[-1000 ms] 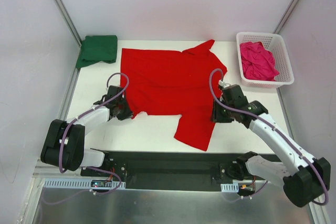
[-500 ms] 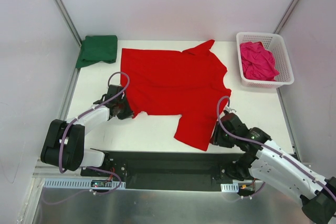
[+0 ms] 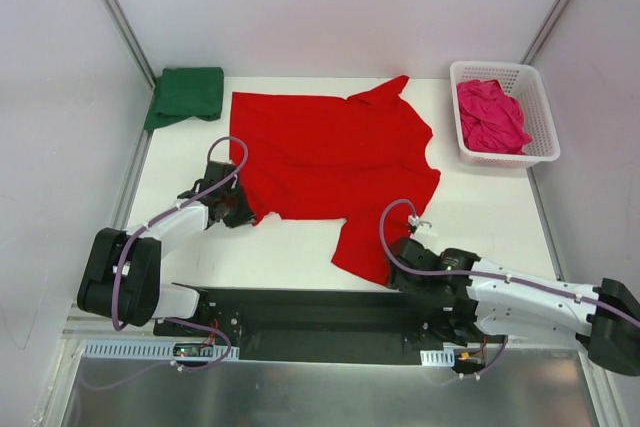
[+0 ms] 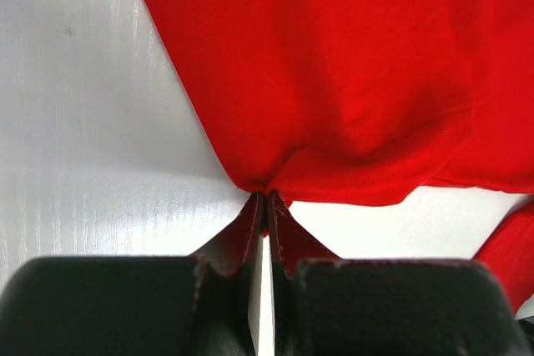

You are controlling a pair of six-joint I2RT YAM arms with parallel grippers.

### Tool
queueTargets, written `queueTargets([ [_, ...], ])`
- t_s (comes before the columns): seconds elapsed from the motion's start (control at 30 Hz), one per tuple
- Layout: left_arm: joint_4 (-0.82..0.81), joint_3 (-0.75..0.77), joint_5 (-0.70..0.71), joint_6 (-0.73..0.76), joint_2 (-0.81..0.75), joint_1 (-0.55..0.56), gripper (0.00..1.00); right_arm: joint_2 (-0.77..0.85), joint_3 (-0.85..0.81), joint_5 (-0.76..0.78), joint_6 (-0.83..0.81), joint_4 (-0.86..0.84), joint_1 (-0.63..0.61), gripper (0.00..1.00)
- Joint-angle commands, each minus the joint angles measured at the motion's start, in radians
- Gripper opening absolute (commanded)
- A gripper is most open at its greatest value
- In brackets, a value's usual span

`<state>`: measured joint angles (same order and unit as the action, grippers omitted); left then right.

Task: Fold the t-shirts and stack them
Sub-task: Grap the side of the flattened tshirt closest away from the robot with both arms

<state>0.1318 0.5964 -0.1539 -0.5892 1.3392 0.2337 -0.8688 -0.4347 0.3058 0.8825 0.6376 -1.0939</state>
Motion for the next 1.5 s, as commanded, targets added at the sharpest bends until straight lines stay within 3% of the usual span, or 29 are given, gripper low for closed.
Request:
queueTargets([
  [0.0,-0.001,0.02,-0.015,0.019,-0.034,-0.01,0.0,-0.064,-0.042,0.095,0.136,-0.059,-0.058,0.46],
  [0.73,0.0,0.017,-0.021,0.031,-0.037,-0.022,0.0,-0.187,-0.038,0.095,0.173,-0.091,-0.063,0.45],
  [0.9,-0.001,0.019,-0.022,0.031,-0.038,-0.027,0.0,-0.21,-0.044,0.087,0.173,-0.095,-0.064,0.24],
  [1.13,0.002,0.017,-0.024,0.034,-0.038,-0.033,0.0,-0.22,-0.049,0.082,0.171,-0.092,-0.064,0.03],
  [1.27,0.0,0.02,-0.027,0.032,-0.034,-0.033,0.0,-0.222,-0.064,0.098,0.164,-0.075,-0.066,0.02],
  [1.47,-0.001,0.029,-0.026,0.034,-0.049,-0.034,0.0,-0.205,-0.18,0.206,0.128,0.112,-0.075,0.01],
])
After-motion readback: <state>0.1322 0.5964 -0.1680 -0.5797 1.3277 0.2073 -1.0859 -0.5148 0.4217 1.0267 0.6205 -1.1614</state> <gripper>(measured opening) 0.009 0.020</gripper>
